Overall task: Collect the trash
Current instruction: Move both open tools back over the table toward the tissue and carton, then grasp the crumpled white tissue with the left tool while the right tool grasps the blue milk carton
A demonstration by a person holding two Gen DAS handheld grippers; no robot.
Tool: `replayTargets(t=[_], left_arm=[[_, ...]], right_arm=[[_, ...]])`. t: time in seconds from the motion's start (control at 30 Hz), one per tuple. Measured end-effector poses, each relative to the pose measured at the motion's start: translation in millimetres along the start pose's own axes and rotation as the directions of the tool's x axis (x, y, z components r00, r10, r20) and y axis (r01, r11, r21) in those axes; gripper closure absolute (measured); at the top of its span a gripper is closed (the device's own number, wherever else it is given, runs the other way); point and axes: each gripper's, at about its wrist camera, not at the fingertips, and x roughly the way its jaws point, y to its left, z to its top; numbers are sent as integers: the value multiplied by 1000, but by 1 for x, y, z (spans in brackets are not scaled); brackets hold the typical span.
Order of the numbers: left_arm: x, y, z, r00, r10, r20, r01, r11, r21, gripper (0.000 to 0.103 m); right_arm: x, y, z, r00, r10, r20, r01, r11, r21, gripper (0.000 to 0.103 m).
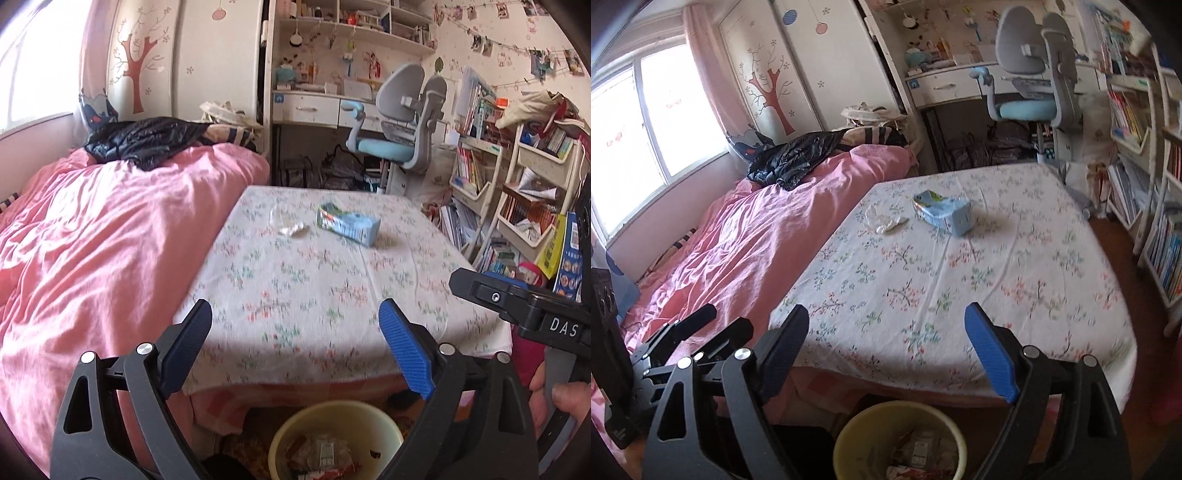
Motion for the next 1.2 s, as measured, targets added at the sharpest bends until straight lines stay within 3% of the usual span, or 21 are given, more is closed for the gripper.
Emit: replayTargets(t=[0.17, 0.33, 0.63, 1.2], left_arm=[[20, 11, 33, 998, 44, 53, -46, 999, 20, 10], [52, 28, 49, 998, 60, 10, -60, 998, -34, 10], [107, 45, 67, 997, 74, -24, -75, 996, -51, 10], [219, 40, 97, 992, 64, -110, -69, 997, -47, 10]], right_arm=[[5, -2, 27, 997, -55, 47, 60, 991, -120, 12], [23, -31, 23, 998, -66, -6, 66, 998, -17, 12], [60, -36, 38, 992, -115, -59, 109, 989, -99, 12], [164, -50, 76, 980, -171, -105, 150, 972, -180, 12]])
